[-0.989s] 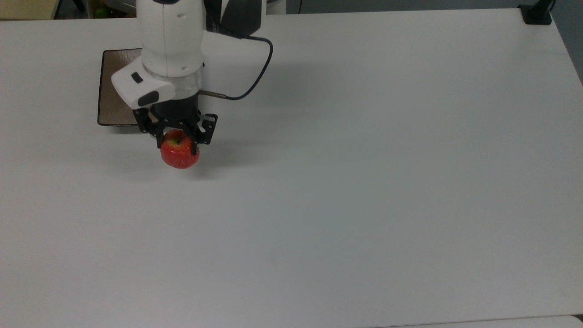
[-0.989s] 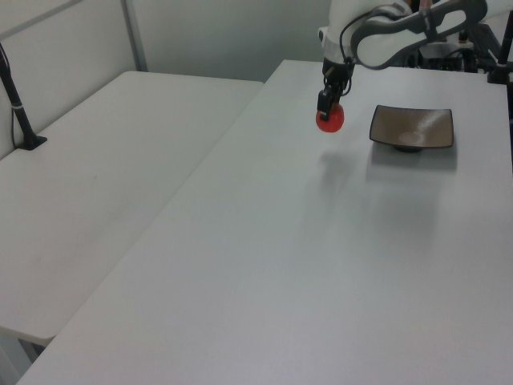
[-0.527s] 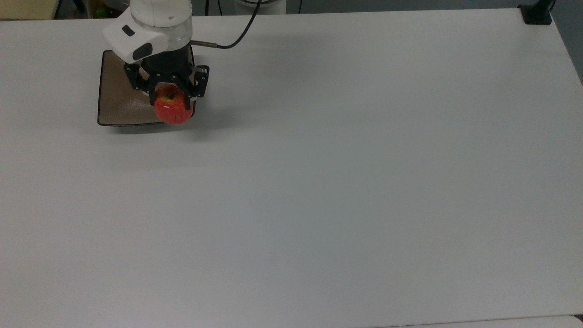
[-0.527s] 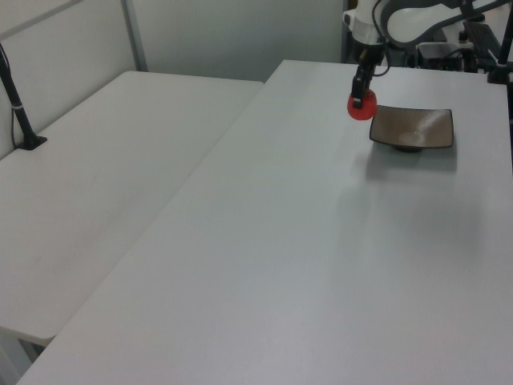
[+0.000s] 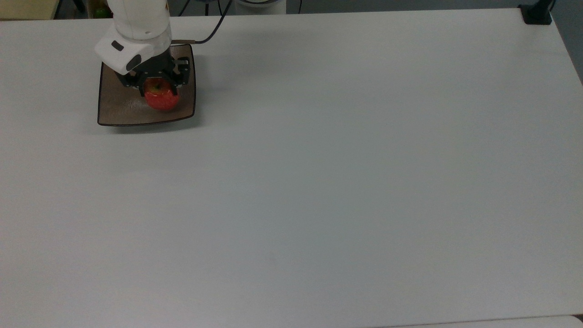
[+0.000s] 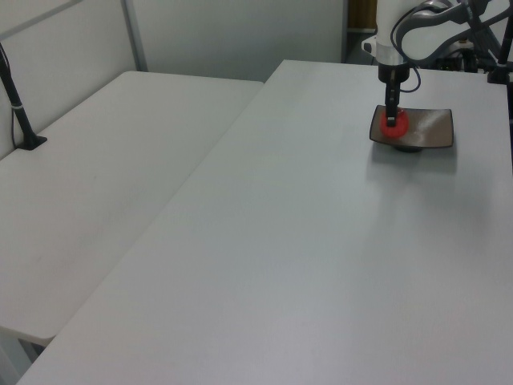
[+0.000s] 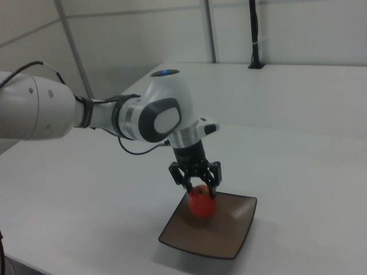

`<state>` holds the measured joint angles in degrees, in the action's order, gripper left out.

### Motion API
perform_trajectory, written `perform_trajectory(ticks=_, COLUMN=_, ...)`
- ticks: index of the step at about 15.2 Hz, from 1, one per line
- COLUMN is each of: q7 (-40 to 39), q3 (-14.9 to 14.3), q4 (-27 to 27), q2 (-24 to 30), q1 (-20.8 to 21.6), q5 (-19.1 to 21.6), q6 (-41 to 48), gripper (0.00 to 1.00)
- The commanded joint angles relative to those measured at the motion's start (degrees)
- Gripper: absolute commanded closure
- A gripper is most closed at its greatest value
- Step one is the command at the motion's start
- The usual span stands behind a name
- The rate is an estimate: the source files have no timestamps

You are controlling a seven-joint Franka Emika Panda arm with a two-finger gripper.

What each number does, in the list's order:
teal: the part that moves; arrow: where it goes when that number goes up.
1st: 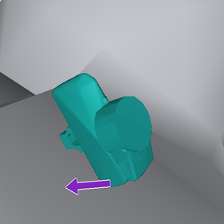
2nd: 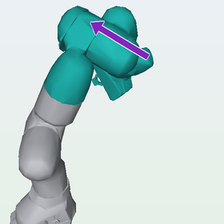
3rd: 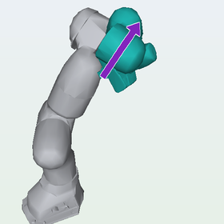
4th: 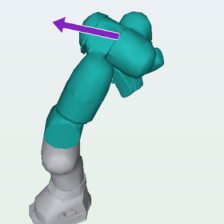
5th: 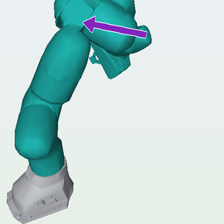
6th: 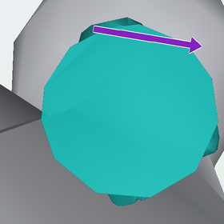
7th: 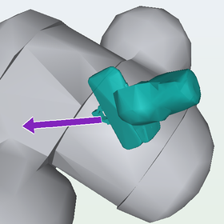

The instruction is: Apples placed on a ceramic plate

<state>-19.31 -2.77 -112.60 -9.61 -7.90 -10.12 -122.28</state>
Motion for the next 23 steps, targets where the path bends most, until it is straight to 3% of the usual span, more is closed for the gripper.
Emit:
perform_trajectory(ticks=1, q7=-2.2, q3=-0.4, q4=-0.3, q2=-0.8, q1=0.3, q5=-1.0, q6=0.4, gripper=0.24)
perform_trajectory(ticks=2, q7=-2.0, q3=-0.4, q4=-0.3, q2=-0.9, q1=0.3, q5=-1.0, q6=0.5, gripper=0.01)
perform_trajectory(ticks=11, q7=-0.5, q3=-0.4, q4=1.4, q2=-0.4, q1=0.4, q5=-0.5, q6=0.6, gripper=0.00)
perform_trajectory(ticks=18, q7=18.4, q3=0.0, q4=4.8, q2=3.0, q1=3.3, q5=2.3, q6=5.7, gripper=0.00)
perform_trajectory(ticks=23, q7=20.3, q3=0.1, q4=5.5, q2=7.9, q1=6.0, q5=6.3, q6=9.3, gripper=0.00)
